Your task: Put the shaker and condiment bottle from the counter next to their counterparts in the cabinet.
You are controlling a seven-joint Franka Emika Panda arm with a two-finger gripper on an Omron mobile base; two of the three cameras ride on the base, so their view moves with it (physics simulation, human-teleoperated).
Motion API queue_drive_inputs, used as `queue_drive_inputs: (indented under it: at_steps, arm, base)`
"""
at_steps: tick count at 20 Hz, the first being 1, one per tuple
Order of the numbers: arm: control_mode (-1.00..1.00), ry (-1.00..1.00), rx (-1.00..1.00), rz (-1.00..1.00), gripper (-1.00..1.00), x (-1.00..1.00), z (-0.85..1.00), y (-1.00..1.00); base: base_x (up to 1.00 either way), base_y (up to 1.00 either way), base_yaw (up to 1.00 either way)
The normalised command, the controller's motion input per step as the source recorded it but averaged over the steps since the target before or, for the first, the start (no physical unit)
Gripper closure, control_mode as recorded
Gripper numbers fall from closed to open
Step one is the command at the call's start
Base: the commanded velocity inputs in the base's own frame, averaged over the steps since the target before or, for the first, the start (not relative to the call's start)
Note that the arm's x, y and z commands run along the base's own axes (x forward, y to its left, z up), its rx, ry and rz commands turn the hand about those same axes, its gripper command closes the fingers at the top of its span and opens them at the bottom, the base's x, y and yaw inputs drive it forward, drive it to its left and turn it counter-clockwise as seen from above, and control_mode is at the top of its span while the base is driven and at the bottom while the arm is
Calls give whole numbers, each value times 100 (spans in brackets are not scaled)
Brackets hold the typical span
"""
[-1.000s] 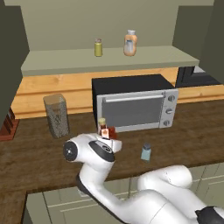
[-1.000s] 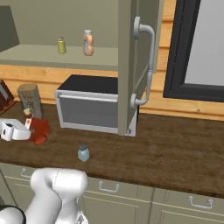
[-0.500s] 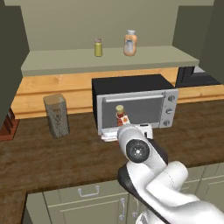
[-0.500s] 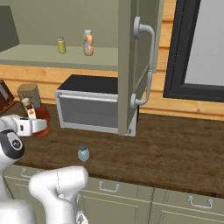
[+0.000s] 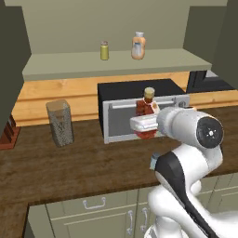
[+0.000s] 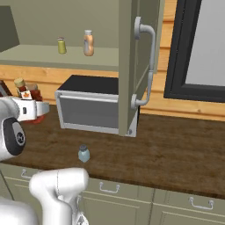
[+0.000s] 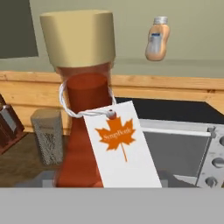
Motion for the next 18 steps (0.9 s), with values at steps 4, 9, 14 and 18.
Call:
queue_drive_inputs:
  at_steps: [4, 9, 14, 18]
  arm:
    - [-100, 0, 15, 10, 100, -47, 100, -56]
    - [-100, 7, 19, 1, 100, -1, 98, -51]
    - [-100, 0, 7, 4, 100, -12, 56, -28]
    - [-100, -10, -3, 5, 100, -1, -1, 8]
  base:
    - [0, 0, 0]
    - [0, 0, 0]
    - [0, 0, 0]
    - [0, 0, 0]
